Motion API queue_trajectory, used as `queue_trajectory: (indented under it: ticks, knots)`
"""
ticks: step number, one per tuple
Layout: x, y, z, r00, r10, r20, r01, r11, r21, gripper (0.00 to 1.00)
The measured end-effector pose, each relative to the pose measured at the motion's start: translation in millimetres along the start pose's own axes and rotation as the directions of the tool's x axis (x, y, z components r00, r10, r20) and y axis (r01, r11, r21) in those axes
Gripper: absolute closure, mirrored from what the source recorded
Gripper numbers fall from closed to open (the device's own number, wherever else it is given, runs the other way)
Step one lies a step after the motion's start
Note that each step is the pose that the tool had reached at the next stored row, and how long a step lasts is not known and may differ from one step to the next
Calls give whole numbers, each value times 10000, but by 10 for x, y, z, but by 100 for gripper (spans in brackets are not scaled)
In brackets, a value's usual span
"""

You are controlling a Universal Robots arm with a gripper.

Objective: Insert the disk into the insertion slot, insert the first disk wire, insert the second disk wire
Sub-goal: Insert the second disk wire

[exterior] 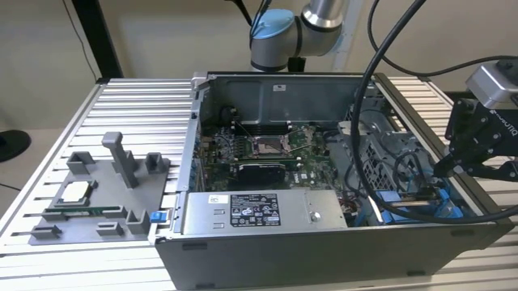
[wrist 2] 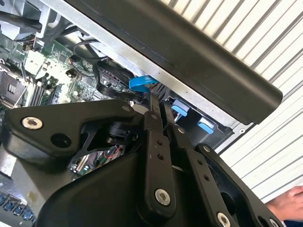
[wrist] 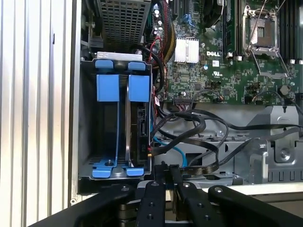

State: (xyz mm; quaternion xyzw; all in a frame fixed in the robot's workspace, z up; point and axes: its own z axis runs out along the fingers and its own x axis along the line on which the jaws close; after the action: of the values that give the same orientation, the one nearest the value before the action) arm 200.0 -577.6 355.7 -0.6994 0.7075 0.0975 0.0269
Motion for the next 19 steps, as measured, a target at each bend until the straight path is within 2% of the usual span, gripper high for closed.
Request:
queue_trajectory:
  ticks: [13, 19]
  knots:
    - [1, 0, -2, 10000, 0, 1, 0, 10000, 0, 100]
    - [-10, 14, -61, 10000, 1, 1, -1, 10000, 0, 100]
